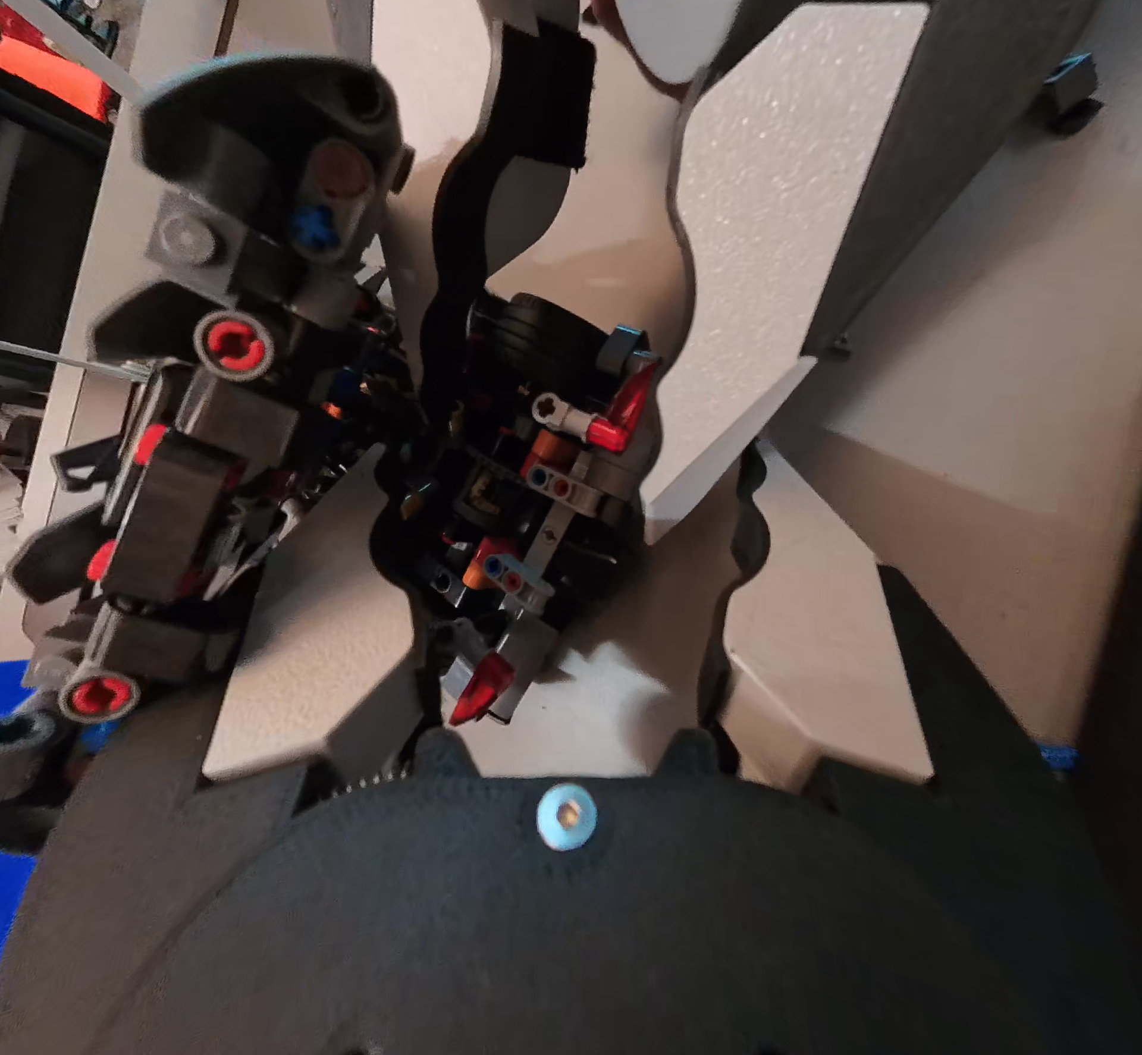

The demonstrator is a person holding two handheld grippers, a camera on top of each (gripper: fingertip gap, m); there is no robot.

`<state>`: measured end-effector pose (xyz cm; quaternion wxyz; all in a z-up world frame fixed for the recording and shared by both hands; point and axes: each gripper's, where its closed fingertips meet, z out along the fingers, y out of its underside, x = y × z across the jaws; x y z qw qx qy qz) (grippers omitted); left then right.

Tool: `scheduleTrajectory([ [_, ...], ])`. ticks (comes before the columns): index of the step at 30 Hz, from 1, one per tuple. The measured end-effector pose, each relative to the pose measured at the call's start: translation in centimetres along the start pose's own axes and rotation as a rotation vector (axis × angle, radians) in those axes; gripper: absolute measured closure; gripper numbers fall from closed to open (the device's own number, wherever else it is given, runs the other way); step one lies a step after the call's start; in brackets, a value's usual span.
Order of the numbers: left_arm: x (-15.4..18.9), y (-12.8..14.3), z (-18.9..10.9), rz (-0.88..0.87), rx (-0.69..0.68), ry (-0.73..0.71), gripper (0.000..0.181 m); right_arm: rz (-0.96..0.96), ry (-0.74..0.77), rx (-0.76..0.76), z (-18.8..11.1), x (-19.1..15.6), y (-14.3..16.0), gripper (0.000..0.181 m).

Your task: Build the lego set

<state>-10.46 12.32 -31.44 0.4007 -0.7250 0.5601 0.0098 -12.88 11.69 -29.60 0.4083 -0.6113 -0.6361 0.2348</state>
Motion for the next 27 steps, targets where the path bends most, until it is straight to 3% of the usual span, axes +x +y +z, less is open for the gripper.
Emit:
scheduleTrajectory([
  [9, 0.0, 0.6, -0.2, 0.015, -0.014, -0.013, 0.095, 0.011, -0.014, 0.003, -0.3, -0.1, 0.1, 0.121],
  [14, -0.6, 0.4, -1.0, -0.007, 0.0, -0.035, 0.084, -0.013, -0.038, 0.016, -1.3, -0.6, -0.1, 0.125],
  [16, -0.8, 0.6, -1.6, 0.017, -0.003, -0.065, 0.092, -0.033, -0.056, 0.015, -1.9, -0.8, 0.1, 0.128],
  [22, -0.3, -0.1, -5.1, 0.03, 0.115, -0.09, 0.114, -0.044, -0.181, 0.065, -4.7, -2.0, 0.3, 0.139],
  [24, -0.3, -0.7, -6.9, 0.024, 0.187, -0.1, 0.131, -0.045, -0.25, 0.072, -5.8, -2.6, 0.5, 0.147],
  [27, -1.1, -1.4, -9.2, -0.002, 0.286, -0.137, 0.121, -0.052, -0.353, 0.092, -7.4, -3.4, 0.5, 0.149],
])
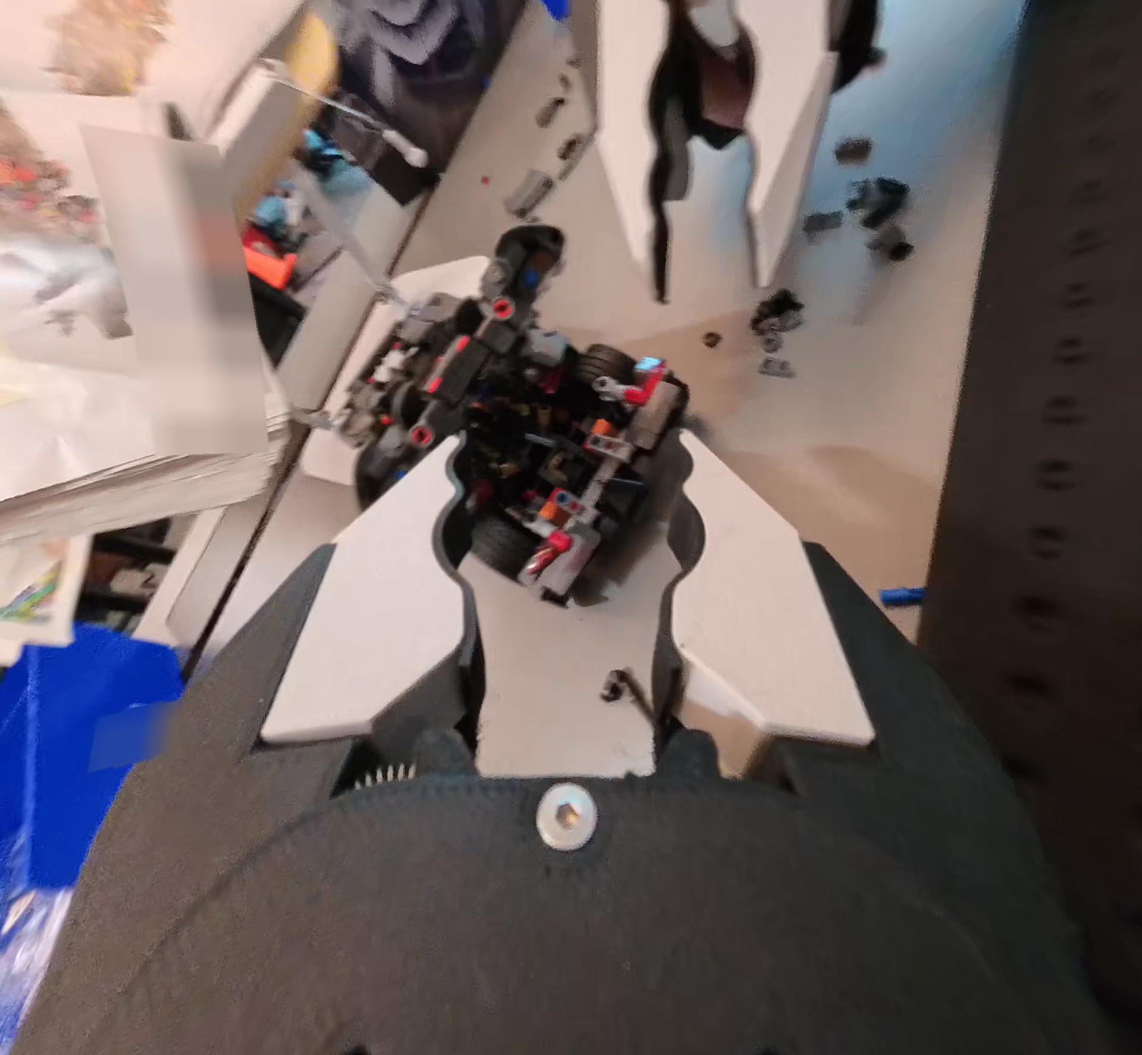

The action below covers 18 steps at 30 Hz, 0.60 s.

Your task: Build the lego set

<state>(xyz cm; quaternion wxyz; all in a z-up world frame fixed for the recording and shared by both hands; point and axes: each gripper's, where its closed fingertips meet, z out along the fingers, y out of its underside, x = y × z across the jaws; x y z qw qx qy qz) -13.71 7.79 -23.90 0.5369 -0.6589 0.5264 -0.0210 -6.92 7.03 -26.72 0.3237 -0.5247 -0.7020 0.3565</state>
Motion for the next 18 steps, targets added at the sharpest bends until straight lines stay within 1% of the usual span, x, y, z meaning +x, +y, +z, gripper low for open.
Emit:
scheduleTrajectory([
  [1, -0.9, 0.0, -0.3, -0.012, 0.003, -0.037, 0.115, 0.005, 0.002, 0.007, -0.4, 0.2, -0.1, 0.148],
  [2, -1.3, 0.1, -0.4, -0.009, -0.002, -0.052, 0.104, 0.009, 0.01, 0.016, -0.7, 0.5, -0.2, 0.142],
  [3, -1.9, 0.3, -0.4, 0.004, -0.017, -0.079, 0.098, 0.016, 0.025, 0.026, -1.0, 0.9, -0.3, 0.135],
  [4, -2.3, 0.2, -0.2, 0.022, -0.026, -0.1, 0.09, 0.026, 0.047, 0.03, -1.1, 1.5, -0.3, 0.132],
  [7, -2.6, -0.2, 1.0, 0.068, -0.038, -0.112, 0.076, 0.049, 0.082, 0.042, -1.3, 2.5, -0.3, 0.132],
  [10, -3.3, -0.4, 1.5, 0.108, -0.056, -0.133, 0.077, 0.042, 0.122, 0.033, -1.2, 3.2, -0.1, 0.132],
  [13, -4.0, -0.4, 1.5, 0.106, -0.069, -0.146, 0.079, 0.07, 0.147, 0.027, -1.1, 4.0, 0.4, 0.13],
  [14, -4.3, -0.6, 1.3, 0.116, -0.061, -0.172, 0.076, 0.078, 0.148, 0.026, -1.1, 4.1, 0.5, 0.13],
  [16, -4.7, -1.1, 1.1, 0.115, -0.05, -0.184, 0.076, 0.083, 0.156, 0.022, -1.1, 4.4, 0.8, 0.13],
  [18, -4.7, -1.6, 1.1, 0.141, -0.051, -0.183, 0.079, 0.092, 0.164, 0.029, -1.1, 4.6, 0.8, 0.129],
])
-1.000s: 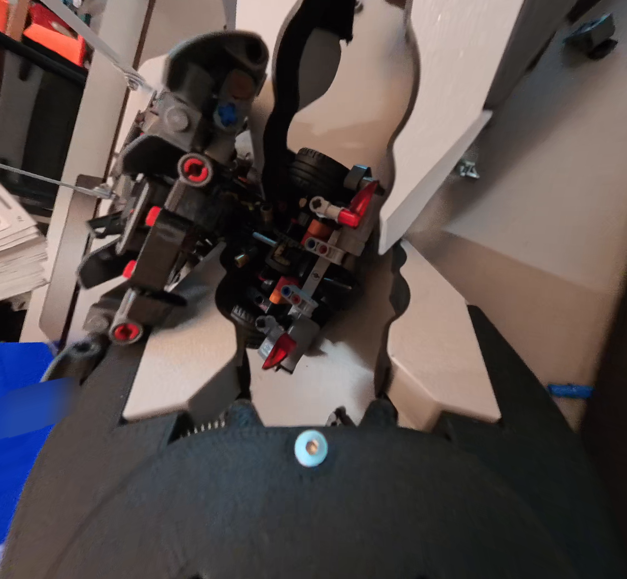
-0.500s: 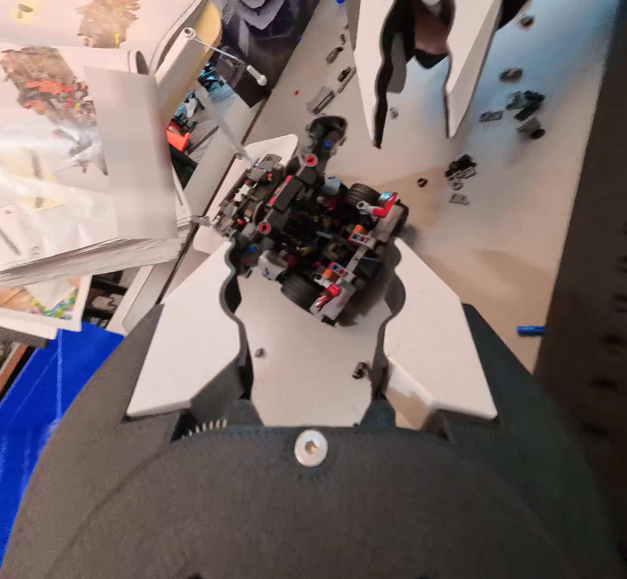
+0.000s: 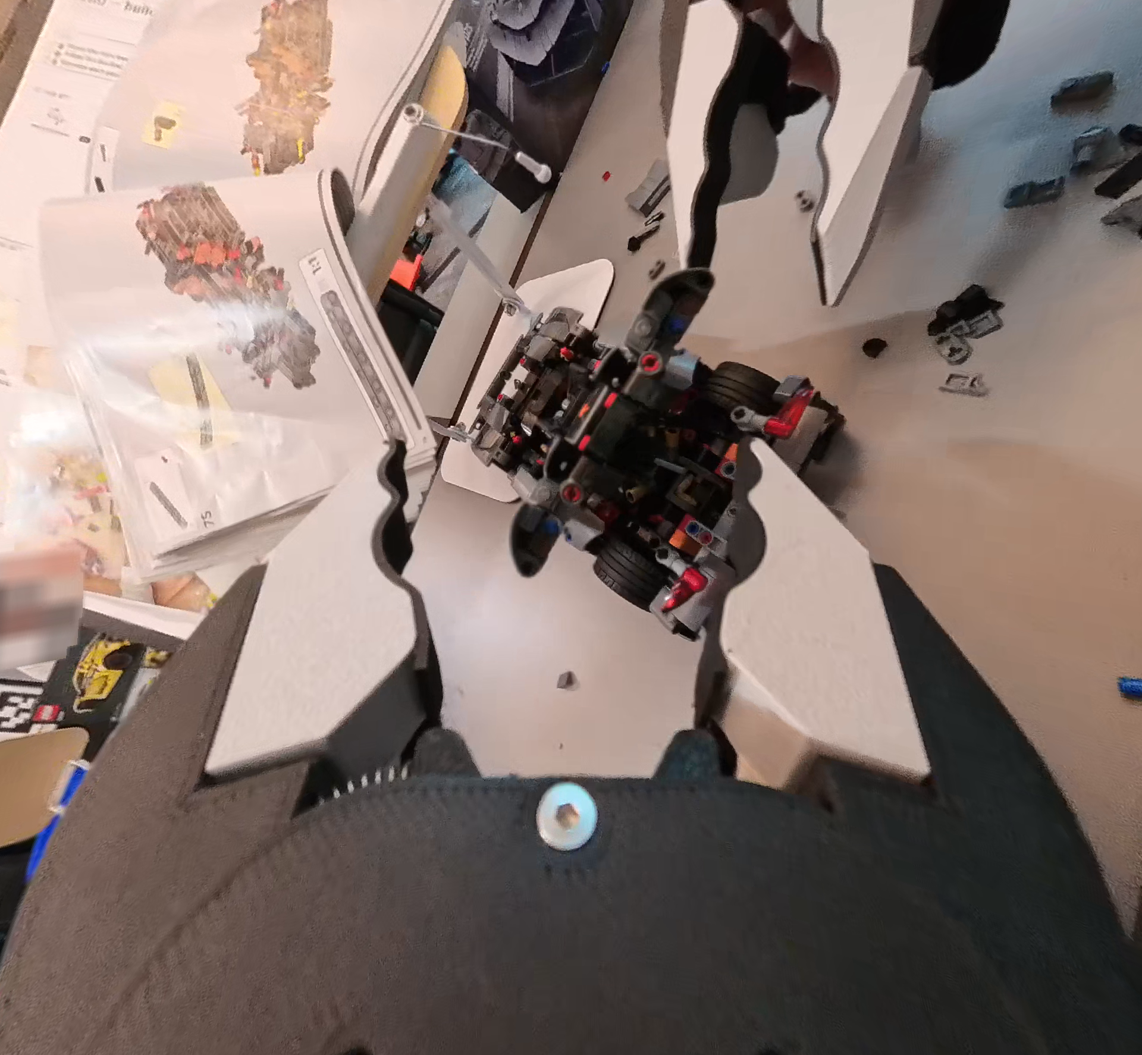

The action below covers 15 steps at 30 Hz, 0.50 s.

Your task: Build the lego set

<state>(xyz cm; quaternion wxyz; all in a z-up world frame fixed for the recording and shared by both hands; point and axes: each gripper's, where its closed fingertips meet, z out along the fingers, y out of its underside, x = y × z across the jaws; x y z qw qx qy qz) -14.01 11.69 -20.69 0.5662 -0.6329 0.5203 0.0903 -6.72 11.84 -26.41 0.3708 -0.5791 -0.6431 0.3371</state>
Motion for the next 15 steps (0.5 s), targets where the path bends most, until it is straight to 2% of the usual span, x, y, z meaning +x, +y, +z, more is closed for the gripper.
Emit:
scheduleTrajectory([
  [5, 1.7, 0.8, 1.9, 0.076, -0.089, 0.072, 0.087, 0.0, 0.005, 0.0, -0.1, 0.1, 0.1, 0.129],
  [11, 3.1, 1.4, 2.7, 0.089, -0.122, 0.131, 0.098, -0.012, -0.001, -0.008, 0.0, -0.2, 0.2, 0.129],
  [15, 3.4, 1.6, 2.7, 0.113, -0.137, 0.131, 0.096, -0.021, -0.004, -0.02, 0.2, -0.4, 0.4, 0.129],
])
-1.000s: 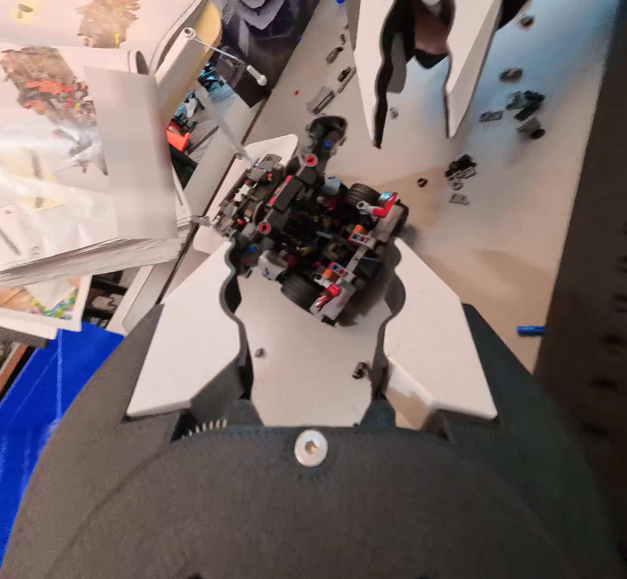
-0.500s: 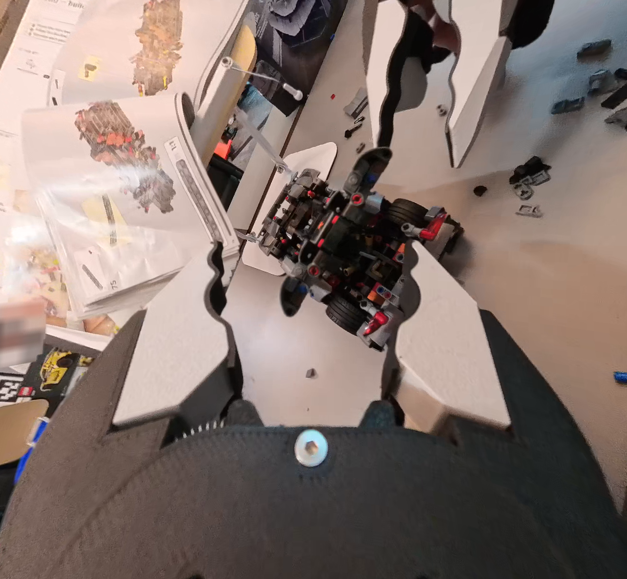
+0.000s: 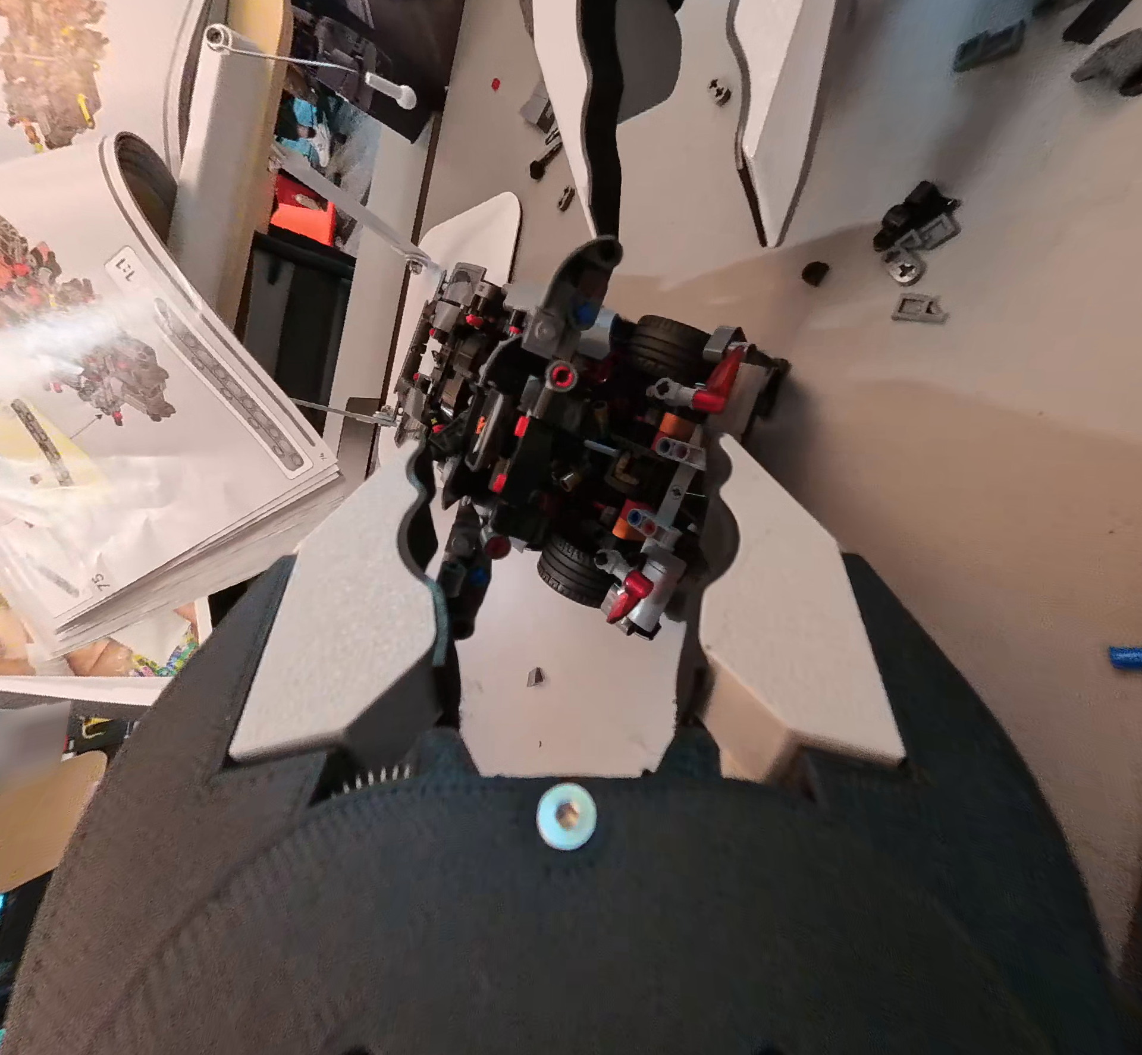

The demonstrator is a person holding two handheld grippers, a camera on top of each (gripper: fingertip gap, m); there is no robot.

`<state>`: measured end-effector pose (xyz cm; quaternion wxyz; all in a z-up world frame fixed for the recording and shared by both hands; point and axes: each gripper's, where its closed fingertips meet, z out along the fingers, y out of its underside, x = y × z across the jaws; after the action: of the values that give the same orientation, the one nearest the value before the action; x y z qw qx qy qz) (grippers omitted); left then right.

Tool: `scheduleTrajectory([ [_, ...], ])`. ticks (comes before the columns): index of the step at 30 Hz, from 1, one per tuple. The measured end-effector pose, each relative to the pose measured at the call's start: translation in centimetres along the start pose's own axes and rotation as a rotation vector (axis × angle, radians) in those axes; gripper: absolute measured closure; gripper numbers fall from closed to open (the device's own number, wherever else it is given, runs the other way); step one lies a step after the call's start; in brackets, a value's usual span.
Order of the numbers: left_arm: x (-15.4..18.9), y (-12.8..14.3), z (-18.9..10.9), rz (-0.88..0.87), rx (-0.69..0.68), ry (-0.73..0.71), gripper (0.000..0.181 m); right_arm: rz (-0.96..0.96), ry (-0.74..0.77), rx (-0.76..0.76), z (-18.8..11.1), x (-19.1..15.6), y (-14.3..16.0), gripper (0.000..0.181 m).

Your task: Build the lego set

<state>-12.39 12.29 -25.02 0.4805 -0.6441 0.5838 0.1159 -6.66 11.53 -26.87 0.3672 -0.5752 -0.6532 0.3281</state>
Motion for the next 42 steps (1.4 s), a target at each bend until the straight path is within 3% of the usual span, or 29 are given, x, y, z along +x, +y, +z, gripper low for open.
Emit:
scheduleTrajectory([
  [7, 0.9, 0.7, -0.2, 0.028, -0.035, 0.016, 0.104, -0.004, 0.001, -0.006, 0.0, 0.0, 0.1, 0.129],
  [22, 3.1, 1.9, 0.3, 0.056, -0.077, 0.039, 0.101, -0.012, -0.001, -0.015, 0.0, -0.2, 0.1, 0.129],
  [33, 2.2, 1.0, -0.6, 0.109, -0.07, -0.033, 0.128, -0.013, 0.007, -0.01, 0.0, -0.1, 0.0, 0.13],
  [35, 1.7, 1.3, -0.5, 0.161, -0.095, -0.08, 0.142, -0.023, 0.019, 0.001, -0.1, -0.1, -0.2, 0.132],
  [37, 1.4, 1.4, -0.5, 0.18, -0.102, -0.11, 0.147, -0.067, 0.044, 0.029, -0.4, -0.2, -1.1, 0.127],
  [42, 1.6, 1.7, -0.4, 0.218, -0.102, -0.133, 0.161, -0.312, 0.177, 0.008, 0.4, -0.4, -2.0, 0.135],
])
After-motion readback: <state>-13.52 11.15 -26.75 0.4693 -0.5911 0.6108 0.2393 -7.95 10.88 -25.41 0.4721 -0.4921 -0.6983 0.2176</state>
